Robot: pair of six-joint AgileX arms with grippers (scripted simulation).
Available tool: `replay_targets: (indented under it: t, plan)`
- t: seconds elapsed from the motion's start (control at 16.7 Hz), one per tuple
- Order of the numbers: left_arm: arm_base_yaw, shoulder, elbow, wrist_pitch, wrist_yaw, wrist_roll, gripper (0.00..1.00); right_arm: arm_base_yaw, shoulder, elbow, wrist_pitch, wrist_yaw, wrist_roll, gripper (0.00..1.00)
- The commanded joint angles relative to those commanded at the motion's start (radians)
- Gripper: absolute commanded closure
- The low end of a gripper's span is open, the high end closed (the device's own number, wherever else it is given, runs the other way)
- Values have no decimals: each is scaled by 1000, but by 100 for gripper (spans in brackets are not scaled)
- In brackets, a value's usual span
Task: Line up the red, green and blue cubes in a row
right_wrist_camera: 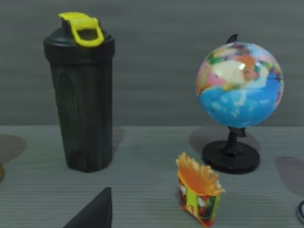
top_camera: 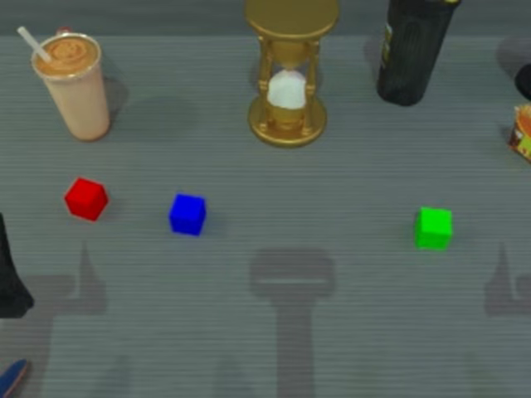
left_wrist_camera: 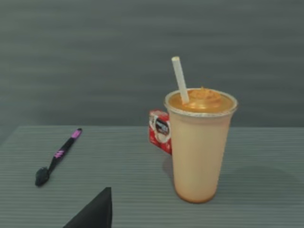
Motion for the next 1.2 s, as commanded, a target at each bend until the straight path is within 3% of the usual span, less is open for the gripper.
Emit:
replay_targets:
  t: [0.24,0.48,1.2]
  plan:
    - [-1,31,30,-21,-1,5,0,0,0,0,0,0,0,0]
    - [-12,220,212,-138,0,32,0,0,0,0,0,0,0,0]
    - [-71,1462,1153,-780,1,178,0,0,0,0,0,0,0,0]
